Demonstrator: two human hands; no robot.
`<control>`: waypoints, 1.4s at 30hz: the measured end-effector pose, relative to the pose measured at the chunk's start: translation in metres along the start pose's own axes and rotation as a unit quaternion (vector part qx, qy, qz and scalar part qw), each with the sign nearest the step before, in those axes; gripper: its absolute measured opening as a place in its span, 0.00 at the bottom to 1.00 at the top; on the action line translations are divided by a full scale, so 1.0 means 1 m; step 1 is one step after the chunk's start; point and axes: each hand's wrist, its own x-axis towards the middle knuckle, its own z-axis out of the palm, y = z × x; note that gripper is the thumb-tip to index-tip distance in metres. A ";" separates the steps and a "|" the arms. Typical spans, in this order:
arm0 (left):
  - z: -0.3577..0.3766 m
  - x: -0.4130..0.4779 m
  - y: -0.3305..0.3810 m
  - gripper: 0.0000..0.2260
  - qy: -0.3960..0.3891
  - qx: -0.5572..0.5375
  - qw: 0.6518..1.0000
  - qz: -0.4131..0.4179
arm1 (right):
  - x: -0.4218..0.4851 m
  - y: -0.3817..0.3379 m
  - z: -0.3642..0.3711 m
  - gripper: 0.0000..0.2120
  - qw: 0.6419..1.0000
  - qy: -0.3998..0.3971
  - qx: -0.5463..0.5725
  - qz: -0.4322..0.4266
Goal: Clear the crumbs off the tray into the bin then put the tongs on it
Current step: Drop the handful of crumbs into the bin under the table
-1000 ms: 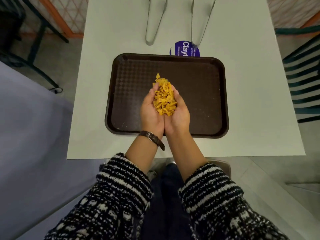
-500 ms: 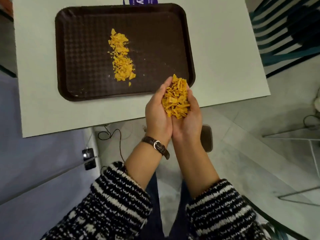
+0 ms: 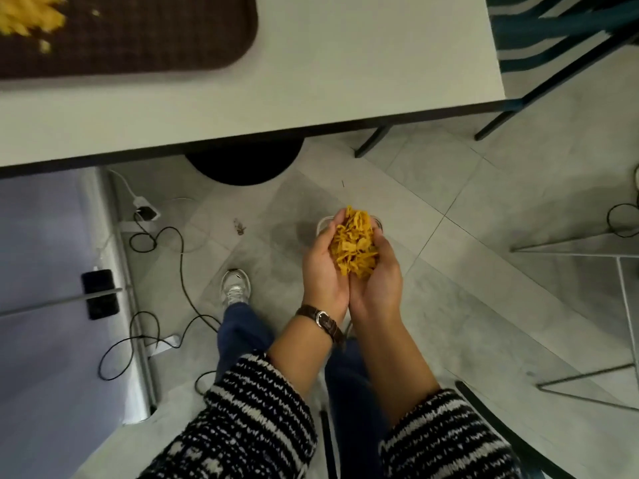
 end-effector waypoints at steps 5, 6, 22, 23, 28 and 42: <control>-0.044 0.095 -0.064 0.14 0.077 0.014 0.996 -0.037 | 0.096 0.020 -0.072 0.12 0.995 0.073 -0.071 0.003; -0.052 0.114 -0.073 0.12 0.084 0.019 0.995 -0.044 | 0.115 0.025 -0.085 0.12 0.993 0.092 -0.071 0.009; -0.091 0.174 -0.117 0.20 0.036 0.347 0.934 -0.078 | 0.210 0.040 -0.147 0.24 0.976 0.117 -0.162 0.090; -0.089 0.171 -0.119 0.15 0.025 0.355 0.930 -0.092 | 0.208 0.040 -0.144 0.26 0.975 0.106 -0.174 0.093; -0.097 0.182 -0.117 0.23 0.045 0.279 0.950 -0.134 | 0.200 0.041 -0.128 0.26 0.957 0.042 -0.287 0.016; -0.098 0.152 -0.108 0.29 0.038 0.265 0.961 -0.070 | 0.161 0.038 -0.117 0.29 0.926 -0.006 -0.376 0.027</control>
